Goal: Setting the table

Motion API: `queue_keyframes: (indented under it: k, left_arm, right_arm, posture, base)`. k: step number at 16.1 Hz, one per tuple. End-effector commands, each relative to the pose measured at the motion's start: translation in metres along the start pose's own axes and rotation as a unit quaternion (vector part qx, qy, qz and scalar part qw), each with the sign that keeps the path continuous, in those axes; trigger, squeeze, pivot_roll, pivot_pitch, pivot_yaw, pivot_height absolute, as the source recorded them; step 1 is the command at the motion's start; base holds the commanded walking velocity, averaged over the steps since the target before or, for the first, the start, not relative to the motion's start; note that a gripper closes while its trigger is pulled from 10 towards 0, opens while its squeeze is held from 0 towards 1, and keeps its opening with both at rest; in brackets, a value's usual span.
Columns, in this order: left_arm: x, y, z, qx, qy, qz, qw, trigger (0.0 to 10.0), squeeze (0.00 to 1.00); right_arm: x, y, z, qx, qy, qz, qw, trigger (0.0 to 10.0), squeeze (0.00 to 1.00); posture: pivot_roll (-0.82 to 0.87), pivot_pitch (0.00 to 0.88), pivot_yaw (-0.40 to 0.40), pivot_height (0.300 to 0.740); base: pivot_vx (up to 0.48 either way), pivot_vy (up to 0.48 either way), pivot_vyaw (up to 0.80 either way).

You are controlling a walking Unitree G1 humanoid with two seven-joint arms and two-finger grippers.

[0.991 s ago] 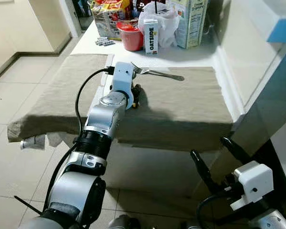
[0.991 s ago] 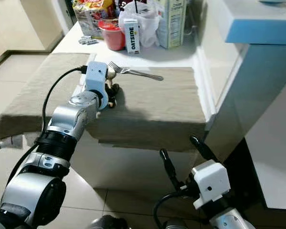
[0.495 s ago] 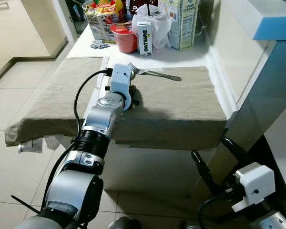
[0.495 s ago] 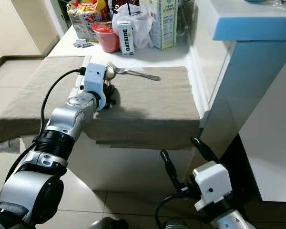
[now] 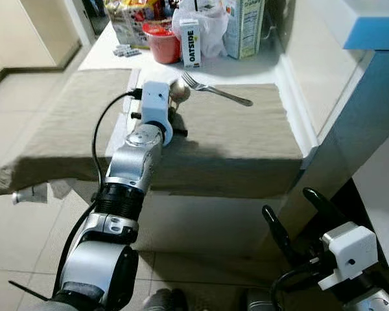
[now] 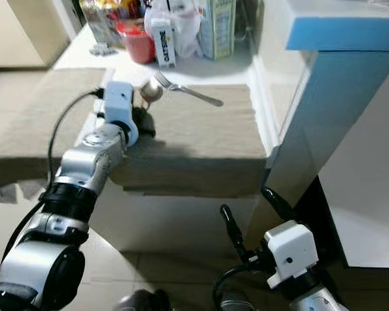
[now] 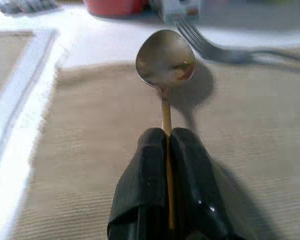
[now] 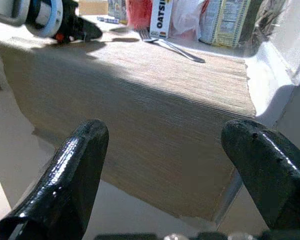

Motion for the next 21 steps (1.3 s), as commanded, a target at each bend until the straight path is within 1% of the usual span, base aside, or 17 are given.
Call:
queue_keyframes:
  k: [1, 3, 4, 5, 6, 7, 9, 12, 13, 14, 15, 16, 17, 18, 19, 20, 21]
  left_arm:
    - [-0.006, 0.008, 0.025, 0.010, -0.048, 0.018, 0.999, 0.0, 0.00]
    - [-0.011, 0.009, 0.036, 0.007, -0.070, 0.019, 0.997, 0.0, 0.00]
    - [-0.012, 0.010, 0.038, 0.006, -0.074, 0.021, 0.997, 0.0, 0.00]
    - [-0.018, 0.014, 0.040, 0.002, -0.089, 0.024, 0.996, 0.0, 0.00]
    - [-0.023, 0.019, 0.041, 0.019, -0.096, 0.028, 0.995, 0.0, 0.00]
    - [-0.031, 0.025, 0.044, 0.022, -0.116, 0.035, 0.992, 0.0, 0.00]
    - [-0.051, 0.038, 0.050, 0.033, -0.150, 0.037, 0.987, 0.0, 0.00]
    - [-0.088, 0.050, 0.060, 0.045, -0.208, 0.032, 0.977, 0.0, 0.00]
    - [-0.097, 0.051, 0.058, 0.057, -0.220, 0.032, 0.973, 0.0, 0.00]
    - [-0.105, 0.050, 0.056, 0.082, -0.236, 0.029, 0.968, 0.0, 0.00]
    - [-0.115, 0.050, 0.053, 0.071, -0.254, 0.028, 0.964, 0.0, 0.00]
    - [-0.125, 0.053, 0.050, 0.074, -0.270, 0.040, 0.959, 0.0, 0.00]
    - [-0.130, 0.054, 0.048, 0.079, -0.276, 0.046, 0.957, 0.0, 0.00]
    - [-0.134, 0.054, 0.047, 0.094, -0.280, 0.050, 0.954, 0.0, 0.00]
    - [-0.139, 0.056, 0.041, 0.102, -0.278, 0.059, 0.953, 0.0, 0.00]
    - [-0.144, 0.059, 0.031, 0.114, -0.268, 0.069, 0.954, 0.0, 0.00]
    - [-0.150, 0.065, 0.005, 0.103, -0.230, 0.082, 0.964, 0.0, 0.00]
  right_arm:
    - [0.001, -0.002, 0.005, 0.000, -0.010, 0.001, 1.000, 10.0, 0.00]
    - [0.002, -0.002, 0.005, 0.000, -0.011, 0.001, 1.000, 10.0, 0.00]
    - [0.002, -0.003, 0.005, -0.001, -0.012, 0.001, 1.000, 10.0, 0.00]
    - [0.003, -0.004, 0.005, -0.001, -0.014, -0.004, 1.000, 10.0, 0.00]
    - [0.003, -0.005, 0.006, 0.000, -0.016, -0.009, 1.000, 10.0, 0.00]
    - [0.003, -0.008, 0.005, -0.002, -0.017, -0.012, 1.000, 10.0, 0.00]
    - [0.006, -0.020, 0.003, -0.004, -0.023, -0.040, 0.999, 10.0, 0.00]
    - [0.018, -0.039, 0.006, -0.017, -0.048, -0.056, 0.997, 10.0, 0.00]
    - [0.054, -0.026, -0.002, -0.009, -0.054, -0.058, 0.997, 10.0, 0.00]
    - [0.073, -0.016, 0.002, -0.009, -0.064, -0.054, 0.996, 10.0, 0.00]
    - [0.078, -0.016, 0.010, -0.013, -0.077, -0.060, 0.995, 10.0, 0.00]
    - [0.082, -0.019, 0.016, -0.019, -0.092, -0.072, 0.993, 10.0, 0.00]
    - [0.083, -0.020, 0.018, -0.020, -0.099, -0.081, 0.992, 10.0, 0.00]
    - [0.084, -0.023, 0.019, -0.021, -0.105, -0.090, 0.990, 10.0, 0.00]
    - [0.086, -0.027, 0.021, -0.023, -0.110, -0.104, 0.988, 10.0, 0.00]
    - [0.087, -0.030, 0.020, -0.019, -0.108, -0.119, 0.987, 10.0, 0.00]
    - [0.090, -0.034, 0.015, -0.014, -0.097, -0.140, 0.985, 10.0, 0.00]
  posture:
    - [-0.18, 0.113, 0.106, 0.719]
    - [-0.18, 0.111, 0.106, 0.719]
    - [-0.18, 0.109, 0.106, 0.719]
    - [-0.17, 0.102, 0.107, 0.719]
    - [-0.17, 0.102, 0.107, 0.719]
    - [-0.17, 0.096, 0.104, 0.719]
    - [-0.14, 0.068, 0.093, 0.719]
    - [-0.10, 0.037, 0.080, 0.719]
    - [-0.09, 0.030, 0.077, 0.719]
    - [-0.08, 0.023, 0.076, 0.719]
    - [-0.06, 0.010, 0.070, 0.719]
    - [-0.06, 0.000, 0.070, 0.719]
    - [-0.06, 0.000, 0.070, 0.719]
    - [-0.05, 0.000, 0.068, 0.719]
    - [-0.05, 0.000, 0.067, 0.719]
    - [-0.05, 0.000, 0.065, 0.719]
    - [-0.05, 0.000, 0.065, 0.719]
  base:
    - [0.000, 0.000, 0.00]
    - [0.000, 0.000, 0.00]
    - [0.000, 0.000, 0.00]
    - [0.000, 0.000, 0.00]
    - [0.000, 0.000, 0.00]
    - [0.000, 0.000, 0.00]
    - [0.000, 0.000, 0.00]
    - [0.000, 0.000, 0.00]
    - [0.000, 0.000, 0.00]
    - [0.000, 0.000, 0.00]
    - [0.000, 0.000, 0.00]
    - [0.000, 0.000, 0.00]
    - [0.000, 0.000, 0.00]
    - [0.000, 0.000, 0.00]
    - [0.000, 0.000, 0.00]
    - [0.000, 0.000, 0.00]
    - [0.000, 0.000, 0.00]
Point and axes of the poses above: a point about 5 cm out from each wrist's last joint towards the gripper, its own x axis pointing out of the wrist towards the gripper, its own z axis along the axis of the wrist's last joint, y = z × x, the point moved 3 cm from there along x, pointing out of the wrist towards the gripper, and after that the axes turned 4 degrees about -x, right-handed, at the moved point
